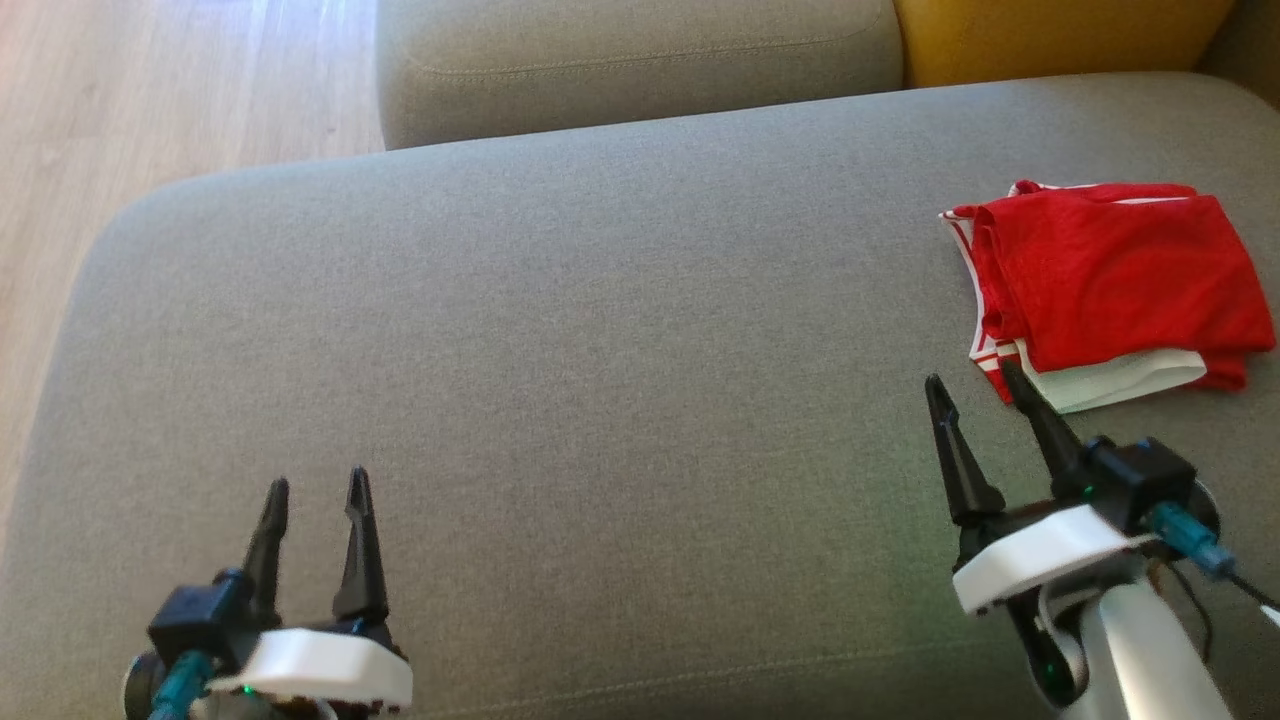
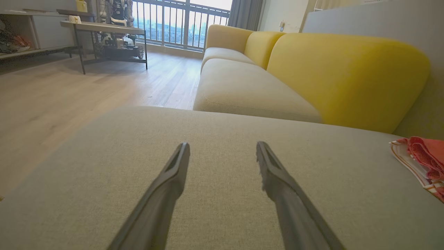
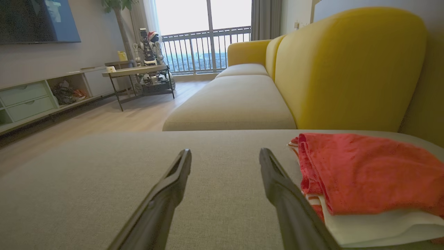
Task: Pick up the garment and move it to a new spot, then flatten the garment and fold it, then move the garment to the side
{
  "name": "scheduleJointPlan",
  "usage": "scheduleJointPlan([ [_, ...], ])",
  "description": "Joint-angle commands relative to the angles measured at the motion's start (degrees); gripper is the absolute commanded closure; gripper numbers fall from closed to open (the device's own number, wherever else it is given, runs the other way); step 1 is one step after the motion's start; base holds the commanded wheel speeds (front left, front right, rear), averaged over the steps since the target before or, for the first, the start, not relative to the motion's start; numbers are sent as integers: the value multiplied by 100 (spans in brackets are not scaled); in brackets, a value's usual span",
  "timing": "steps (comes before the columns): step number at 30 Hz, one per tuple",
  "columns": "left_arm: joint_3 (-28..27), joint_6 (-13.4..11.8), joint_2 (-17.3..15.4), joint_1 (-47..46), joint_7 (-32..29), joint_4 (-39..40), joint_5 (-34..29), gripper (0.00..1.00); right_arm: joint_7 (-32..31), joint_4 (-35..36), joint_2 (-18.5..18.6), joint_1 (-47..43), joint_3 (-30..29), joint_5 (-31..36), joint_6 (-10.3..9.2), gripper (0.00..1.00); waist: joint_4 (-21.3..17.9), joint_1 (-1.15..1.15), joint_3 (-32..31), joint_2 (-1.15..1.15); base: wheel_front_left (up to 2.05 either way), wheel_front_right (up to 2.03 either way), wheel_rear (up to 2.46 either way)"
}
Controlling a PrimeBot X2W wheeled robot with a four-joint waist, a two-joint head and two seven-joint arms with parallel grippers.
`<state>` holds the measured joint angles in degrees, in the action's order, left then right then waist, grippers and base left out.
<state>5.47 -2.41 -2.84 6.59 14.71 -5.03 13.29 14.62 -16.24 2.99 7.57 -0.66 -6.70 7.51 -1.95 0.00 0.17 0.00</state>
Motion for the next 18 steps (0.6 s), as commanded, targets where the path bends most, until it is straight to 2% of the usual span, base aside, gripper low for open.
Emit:
scheduleJointPlan([
  [1, 0, 1, 0, 1, 0, 0, 1, 100, 0, -1, 0, -3, 3, -1, 0, 100, 1, 0, 0, 0, 0, 0, 0],
  [5, 24, -10, 13, 113, -8, -382, 11, 100, -11, -379, -3, -172, 2, -12, 0, 100, 1, 0, 0, 0, 0, 0, 0],
  [18, -58, 92, -22, -27, -191, -435, 869, 100, -236, -323, -4, -163, -65, -898, 0, 100, 21, 0, 0, 0, 0, 0, 0],
])
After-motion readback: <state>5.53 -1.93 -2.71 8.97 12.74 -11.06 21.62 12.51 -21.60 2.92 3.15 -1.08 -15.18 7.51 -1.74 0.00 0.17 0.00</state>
